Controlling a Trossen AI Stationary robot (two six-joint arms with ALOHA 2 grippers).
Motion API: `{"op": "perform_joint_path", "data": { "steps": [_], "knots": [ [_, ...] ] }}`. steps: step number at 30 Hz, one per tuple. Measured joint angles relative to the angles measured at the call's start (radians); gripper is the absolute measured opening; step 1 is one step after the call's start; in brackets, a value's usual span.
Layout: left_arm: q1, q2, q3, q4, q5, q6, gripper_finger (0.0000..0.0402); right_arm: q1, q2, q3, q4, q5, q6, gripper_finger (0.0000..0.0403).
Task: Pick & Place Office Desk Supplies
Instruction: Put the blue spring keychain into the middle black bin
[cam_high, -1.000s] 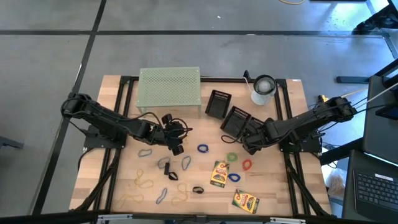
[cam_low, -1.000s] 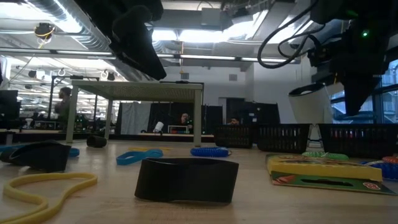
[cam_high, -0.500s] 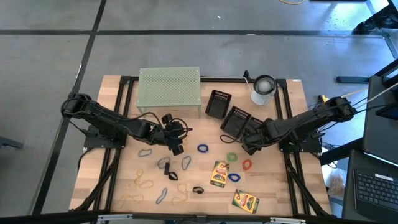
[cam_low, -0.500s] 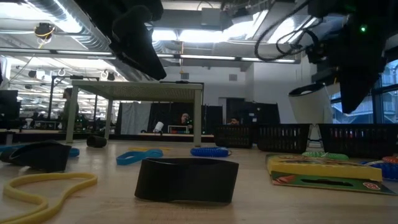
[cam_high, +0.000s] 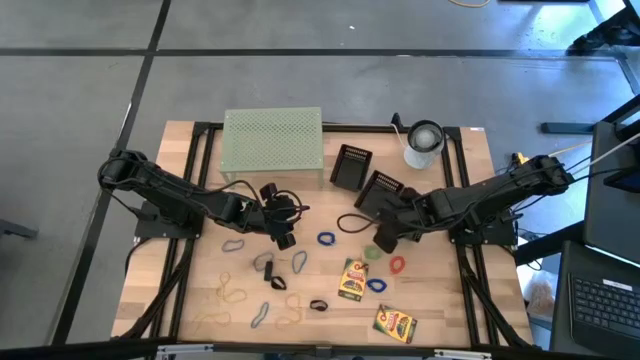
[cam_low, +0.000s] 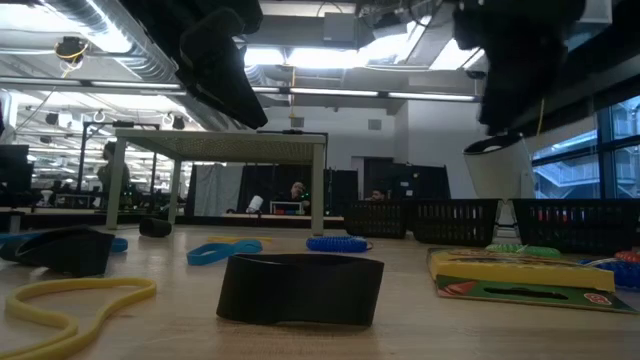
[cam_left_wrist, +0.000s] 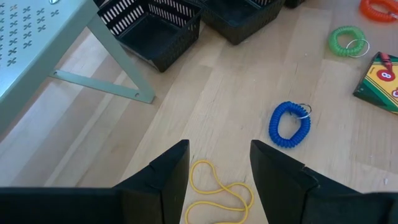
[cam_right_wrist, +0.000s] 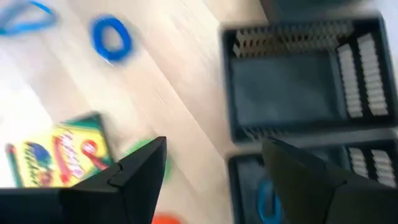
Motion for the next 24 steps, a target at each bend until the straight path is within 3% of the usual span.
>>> {"op": "perform_joint_path", "data": {
  "steps": [14,24],
  "knots": [
    [0.0,0.0,0.0,-0.001,0.041,0.0,0.0164,-0.002,0.065,0.001,0.379,0.203,-0.262,0.0251],
    [0.0,0.0,0.0,-0.011,0.043,-0.001,0.0162,-0.046,0.282,0.001,0.575,0.086,-0.502,0.0251]
  ]
}}
